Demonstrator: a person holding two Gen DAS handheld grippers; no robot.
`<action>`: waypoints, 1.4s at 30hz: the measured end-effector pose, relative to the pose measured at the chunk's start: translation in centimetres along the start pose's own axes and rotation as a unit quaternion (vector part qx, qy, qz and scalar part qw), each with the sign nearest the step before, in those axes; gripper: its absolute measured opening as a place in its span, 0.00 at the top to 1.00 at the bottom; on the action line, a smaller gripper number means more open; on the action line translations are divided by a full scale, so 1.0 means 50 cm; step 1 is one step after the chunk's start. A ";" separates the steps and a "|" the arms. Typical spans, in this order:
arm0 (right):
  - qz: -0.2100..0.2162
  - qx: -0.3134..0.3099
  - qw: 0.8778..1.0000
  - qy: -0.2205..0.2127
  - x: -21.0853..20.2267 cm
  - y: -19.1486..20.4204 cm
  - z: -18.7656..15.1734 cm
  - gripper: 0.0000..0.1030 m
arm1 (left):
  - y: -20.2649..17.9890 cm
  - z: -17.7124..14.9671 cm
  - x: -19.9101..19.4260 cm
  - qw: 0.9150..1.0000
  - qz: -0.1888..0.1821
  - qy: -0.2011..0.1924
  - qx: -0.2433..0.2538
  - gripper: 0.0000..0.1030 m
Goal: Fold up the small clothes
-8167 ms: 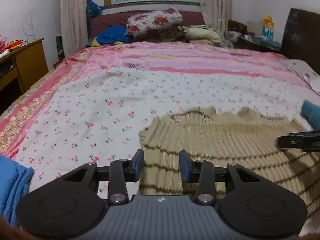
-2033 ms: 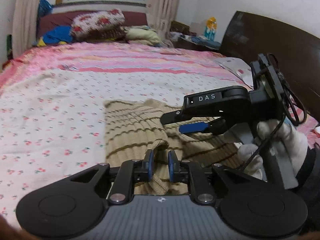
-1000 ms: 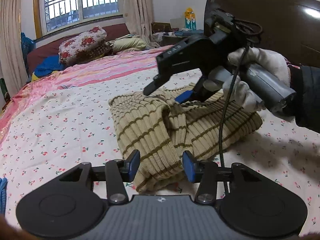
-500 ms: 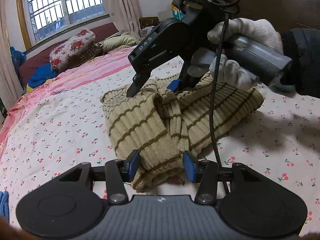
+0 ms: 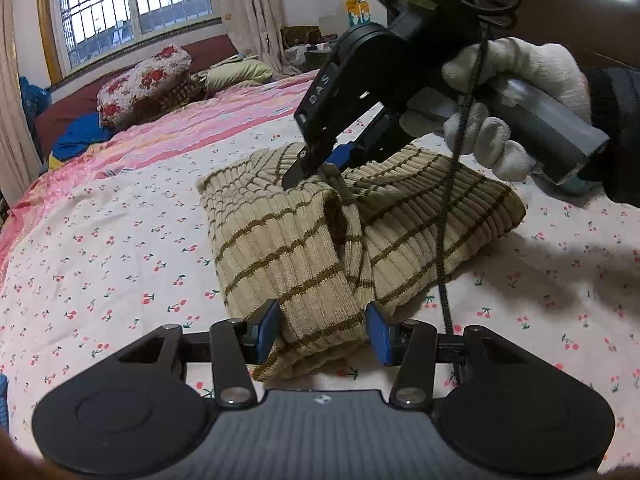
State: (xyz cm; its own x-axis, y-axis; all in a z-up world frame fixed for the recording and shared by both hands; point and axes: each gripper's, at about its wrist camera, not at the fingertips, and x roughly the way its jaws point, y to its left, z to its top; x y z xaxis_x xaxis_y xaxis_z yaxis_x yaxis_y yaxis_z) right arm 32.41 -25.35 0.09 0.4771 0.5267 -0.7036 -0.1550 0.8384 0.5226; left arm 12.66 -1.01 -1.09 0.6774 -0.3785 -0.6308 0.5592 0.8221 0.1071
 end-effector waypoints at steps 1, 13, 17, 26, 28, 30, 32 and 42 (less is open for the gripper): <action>0.000 0.000 1.000 -0.002 -0.005 -0.001 0.000 0.83 | -0.002 0.004 0.000 1.000 0.000 -0.001 0.001 0.50; -0.002 -0.004 1.000 -0.021 -0.053 -0.011 0.001 0.84 | -0.020 0.051 0.003 1.000 -0.005 0.006 -0.021 0.80; 0.000 -0.003 1.000 -0.030 -0.074 -0.021 0.002 0.84 | -0.032 0.072 0.001 0.999 -0.015 0.003 -0.030 0.83; -0.003 0.004 0.999 -0.052 -0.123 -0.056 0.015 0.84 | -0.070 0.129 0.010 0.998 -0.052 -0.012 -0.043 0.85; -0.008 0.006 0.999 -0.053 -0.129 -0.069 0.016 0.84 | -0.083 0.138 0.018 0.997 -0.059 -0.012 -0.040 0.84; -0.012 0.010 0.998 -0.054 -0.133 -0.082 0.015 0.84 | -0.095 0.145 0.028 0.997 -0.065 -0.010 -0.038 0.85; -0.016 0.017 0.998 -0.056 -0.137 -0.097 0.015 0.84 | -0.100 0.149 0.039 0.996 -0.072 -0.005 -0.044 0.85; -0.016 0.057 0.997 -0.047 -0.121 -0.167 -0.006 0.84 | -0.071 0.130 0.013 0.996 -0.072 -0.005 -0.051 0.78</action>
State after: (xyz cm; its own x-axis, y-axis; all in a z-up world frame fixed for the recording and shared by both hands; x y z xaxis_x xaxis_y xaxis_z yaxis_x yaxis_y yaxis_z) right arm 30.54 -35.49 -0.16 0.5594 0.4807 -0.6753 -0.0416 0.8299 0.5563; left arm 14.22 -6.92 3.10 0.5985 -0.5004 -0.6256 0.6001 0.7974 -0.0638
